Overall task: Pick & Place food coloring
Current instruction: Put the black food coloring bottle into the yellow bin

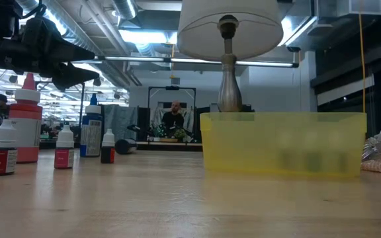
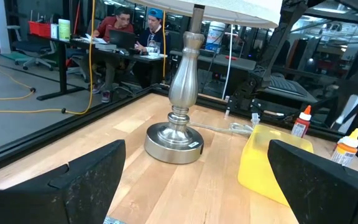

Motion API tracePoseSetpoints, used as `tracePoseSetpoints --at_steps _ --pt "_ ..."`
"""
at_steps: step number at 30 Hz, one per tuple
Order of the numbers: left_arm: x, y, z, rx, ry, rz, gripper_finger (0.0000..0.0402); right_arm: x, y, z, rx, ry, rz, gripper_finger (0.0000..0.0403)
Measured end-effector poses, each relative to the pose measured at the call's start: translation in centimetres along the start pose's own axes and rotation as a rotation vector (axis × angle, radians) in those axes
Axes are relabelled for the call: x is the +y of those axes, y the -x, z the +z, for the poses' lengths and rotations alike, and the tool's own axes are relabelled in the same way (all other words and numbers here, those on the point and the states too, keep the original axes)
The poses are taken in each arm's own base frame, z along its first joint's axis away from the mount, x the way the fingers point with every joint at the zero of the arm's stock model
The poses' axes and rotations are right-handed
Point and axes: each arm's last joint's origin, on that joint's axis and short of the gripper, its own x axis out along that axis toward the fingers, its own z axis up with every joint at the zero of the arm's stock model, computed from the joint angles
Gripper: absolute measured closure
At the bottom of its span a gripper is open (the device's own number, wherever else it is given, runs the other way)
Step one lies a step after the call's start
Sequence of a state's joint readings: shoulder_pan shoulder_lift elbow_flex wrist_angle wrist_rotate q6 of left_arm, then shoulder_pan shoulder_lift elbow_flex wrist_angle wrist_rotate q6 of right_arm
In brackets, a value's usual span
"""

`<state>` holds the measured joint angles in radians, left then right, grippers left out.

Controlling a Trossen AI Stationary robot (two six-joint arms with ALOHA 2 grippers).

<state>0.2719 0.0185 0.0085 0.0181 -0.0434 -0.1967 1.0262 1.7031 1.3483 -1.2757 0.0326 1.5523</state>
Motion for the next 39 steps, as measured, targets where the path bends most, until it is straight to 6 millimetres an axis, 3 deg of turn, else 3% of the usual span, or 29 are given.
tracePoseSetpoints --at_steps 8,20,29,39 --pt "0.0 0.0 0.0 0.000 0.000 0.000 0.0013 -0.2 2.7 4.6 0.003 0.132 0.018 0.0330" --pt "0.0 0.0 0.0 0.000 0.000 0.001 0.0013 -3.0 3.6 13.9 -0.011 0.111 0.058 0.0333" --pt "0.0 0.0 0.0 0.000 0.000 0.000 0.0013 -4.7 2.8 19.0 -0.057 0.084 0.112 0.0339" --pt "0.0 0.0 0.0 0.000 0.000 0.000 0.0013 -4.2 -0.1 22.6 -0.074 0.084 0.124 0.0336"
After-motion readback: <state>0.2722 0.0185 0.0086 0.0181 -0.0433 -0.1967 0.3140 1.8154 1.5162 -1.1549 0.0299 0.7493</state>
